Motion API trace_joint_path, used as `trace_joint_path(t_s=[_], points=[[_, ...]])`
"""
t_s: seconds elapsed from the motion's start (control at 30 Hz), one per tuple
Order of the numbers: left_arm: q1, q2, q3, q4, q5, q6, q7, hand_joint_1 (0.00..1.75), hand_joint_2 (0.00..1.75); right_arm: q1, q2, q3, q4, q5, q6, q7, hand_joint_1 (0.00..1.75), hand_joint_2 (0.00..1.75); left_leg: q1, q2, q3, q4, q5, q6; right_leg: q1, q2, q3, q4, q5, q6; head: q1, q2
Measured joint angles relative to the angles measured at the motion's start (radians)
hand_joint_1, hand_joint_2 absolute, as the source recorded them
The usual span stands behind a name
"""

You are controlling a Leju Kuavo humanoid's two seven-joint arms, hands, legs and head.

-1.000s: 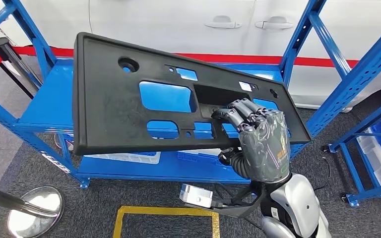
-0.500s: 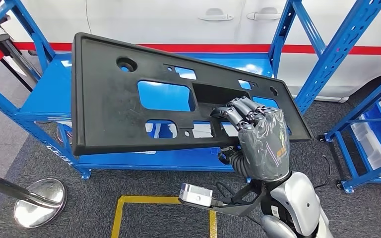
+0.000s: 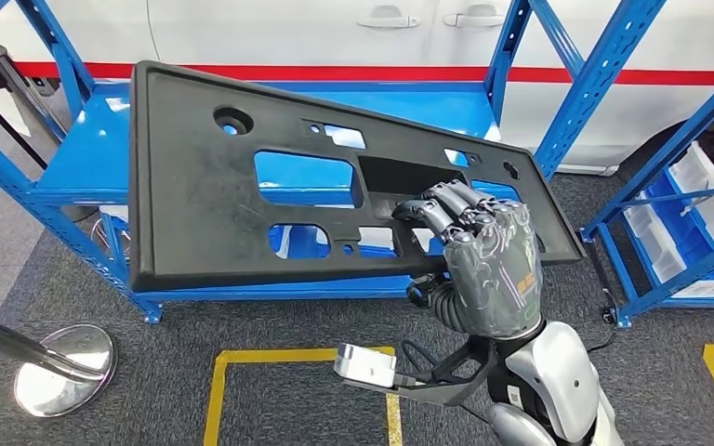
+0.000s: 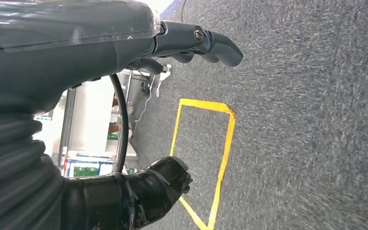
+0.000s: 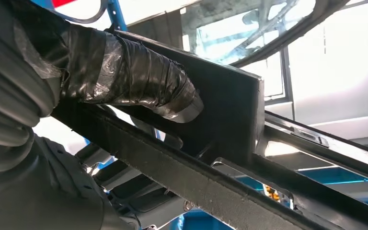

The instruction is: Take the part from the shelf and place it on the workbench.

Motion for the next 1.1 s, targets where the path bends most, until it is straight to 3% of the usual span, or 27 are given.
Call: trace_joint_path(t_s=[0.07,0.1,0.2,0.27,0.33,0.37,0.4,0.43,0.5,0.57,0.63,0.7,0.77,0.83,0.87,0.9,0.93,0.97,1.0,1.03,1.1], points=[[-0.001,-0.001,0.000,0.000,-0.001,0.000,0.000,0.00,1.75,-0.002,0.000,0.000,0.000,0.000,0.000,0.000,1.75,1.75,-0.002,0.000,-0.015,0.009,0.011,-0.009,0.006,-0.003,0.089,-0.133,0.004,-0.012,0.000,0.000],[-0.001,-0.001,0.000,0.000,-0.001,0.000,0.000,0.00,1.75,-0.004,0.000,0.000,0.000,0.000,0.000,0.000,1.75,1.75,-0.002,0.000,-0.019,0.011,0.017,-0.016,0.010,-0.003,0.110,-0.169,-0.003,-0.019,0.000,0.000],[0.001,-0.001,0.000,0.000,-0.001,0.000,0.000,0.00,1.75,-0.007,0.000,0.001,0.000,0.000,0.000,0.000,1.75,1.75,0.000,-0.002,-0.026,0.011,0.026,-0.035,0.008,-0.004,0.102,-0.188,0.014,-0.039,0.002,0.000],[0.001,-0.001,0.000,0.000,-0.002,0.000,0.000,0.00,1.75,-0.009,0.000,0.001,0.000,0.002,0.000,0.001,1.75,1.75,0.001,-0.006,-0.048,0.060,-0.032,-0.044,0.002,-0.008,0.083,-0.197,0.038,-0.055,0.001,0.000],[0.001,0.000,0.000,0.000,-0.002,0.001,0.000,0.00,1.75,-0.011,0.000,0.001,0.003,0.003,0.001,0.003,1.75,1.75,0.003,-0.009,-0.081,0.173,-0.128,-0.050,0.002,-0.009,0.058,-0.198,0.059,-0.061,0.000,0.000],[0.001,0.001,0.000,0.000,-0.002,0.001,0.000,0.00,1.75,-0.011,0.000,0.001,0.005,0.004,0.002,0.004,1.75,1.75,0.004,-0.009,-0.093,0.231,-0.157,-0.054,0.002,-0.009,0.046,-0.196,0.068,-0.060,0.000,0.000],[0.001,0.002,0.000,0.000,-0.002,0.002,0.000,0.00,1.75,-0.011,0.000,0.001,0.007,0.003,0.005,0.005,1.75,1.75,0.006,-0.009,-0.094,0.269,-0.163,-0.057,0.001,-0.009,0.033,-0.194,0.078,-0.058,0.000,0.000],[0.001,0.002,0.000,0.000,-0.002,0.002,0.000,0.00,1.75,-0.011,0.000,0.002,0.010,0.001,0.011,0.007,1.75,1.75,0.008,-0.009,-0.079,0.275,-0.148,-0.060,0.000,-0.009,0.020,-0.191,0.086,-0.055,0.000,0.000],[0.001,0.002,0.000,0.000,-0.002,0.002,-0.001,0.00,1.75,-0.012,0.000,0.002,0.017,-0.008,0.026,0.011,1.75,1.75,0.014,-0.009,0.000,0.183,-0.094,-0.066,-0.004,-0.009,-0.003,-0.182,0.100,-0.044,0.000,0.000],[0.000,0.002,0.000,0.000,0.000,0.001,-0.001,0.00,1.75,-0.017,0.000,0.002,0.023,-0.025,0.042,0.015,1.75,1.75,0.014,-0.016,0.087,0.053,-0.082,-0.066,-0.003,-0.008,-0.023,-0.170,0.110,-0.031,0.000,0.000],[-0.001,0.002,0.000,0.000,0.001,0.002,-0.002,0.00,1.75,-0.021,0.001,0.002,0.029,-0.049,0.056,0.017,1.75,1.75,0.009,-0.022,0.112,0.005,-0.094,-0.057,0.001,-0.007,-0.033,-0.163,0.122,-0.018,0.001,0.000],[-0.001,0.002,0.000,0.000,0.002,0.002,-0.002,0.00,1.75,-0.022,0.001,0.002,0.035,-0.065,0.064,0.019,1.75,1.75,0.009,-0.016,0.098,0.005,-0.085,-0.039,0.000,-0.003,-0.040,-0.161,0.127,-0.005,0.001,0.000],[-0.002,0.002,0.000,0.000,0.003,0.002,-0.001,0.00,1.75,-0.023,0.001,0.002,0.040,-0.070,0.066,0.021,1.75,1.75,0.010,-0.003,0.082,0.003,-0.069,-0.016,-0.004,-0.002,-0.059,-0.119,0.077,0.003,0.002,0.000],[-0.002,0.002,0.000,0.000,0.003,0.002,0.000,0.00,1.75,-0.023,0.001,0.002,0.045,-0.072,0.068,0.022,1.75,1.75,0.005,0.012,0.062,0.004,-0.053,0.000,-0.006,-0.003,-0.094,-0.003,-0.020,0.008,0.002,0.000],[-0.002,0.002,0.000,0.000,0.002,0.002,0.000,0.00,1.75,-0.023,0.001,0.002,0.048,-0.072,0.070,0.023,1.75,1.75,0.002,0.019,0.050,0.005,-0.045,0.004,-0.006,-0.003,-0.109,0.060,-0.054,0.010,0.002,0.000],[-0.002,0.002,0.000,0.000,0.002,0.002,0.000,0.00,1.75,-0.023,0.001,0.002,0.051,-0.073,0.072,0.023,1.75,1.75,-0.002,0.026,0.037,0.007,-0.037,0.006,-0.006,-0.003,-0.114,0.107,-0.066,0.010,0.002,0.000],[-0.002,0.002,0.000,0.000,0.002,0.002,0.000,0.00,1.75,-0.023,0.001,0.002,0.054,-0.074,0.074,0.023,1.75,1.75,-0.007,0.033,0.025,0.010,-0.030,0.007,-0.004,-0.003,-0.104,0.121,-0.055,0.007,0.002,0.000],[-0.002,0.002,0.000,0.000,0.002,0.002,0.000,0.00,1.75,-0.023,0.001,0.002,0.056,-0.074,0.075,0.023,1.75,1.75,-0.013,0.040,0.014,0.012,-0.024,0.008,-0.001,-0.005,-0.075,0.098,-0.028,0.000,0.001,0.000],[-0.002,0.002,0.000,0.000,0.002,0.002,0.000,0.00,1.75,-0.023,0.001,0.002,0.058,-0.075,0.075,0.024,1.75,1.75,-0.018,0.047,0.005,0.014,-0.019,0.009,0.005,-0.013,-0.029,0.043,0.000,-0.011,0.001,0.000],[-0.002,0.000,0.000,0.000,0.002,0.001,0.001,0.00,1.75,-0.025,0.001,0.002,0.059,-0.076,0.076,0.024,1.75,1.75,-0.022,0.055,0.000,0.015,-0.013,0.008,0.014,-0.034,0.024,-0.032,0.010,-0.029,0.001,0.000],[-0.002,-0.003,0.000,0.001,0.002,0.000,0.001,0.00,1.75,-0.031,0.002,0.002,0.060,-0.077,0.076,0.024,1.75,1.75,-0.022,0.073,-0.004,0.014,-0.003,0.003,0.032,-0.074,0.101,-0.155,0.004,-0.056,0.001,0.000]])
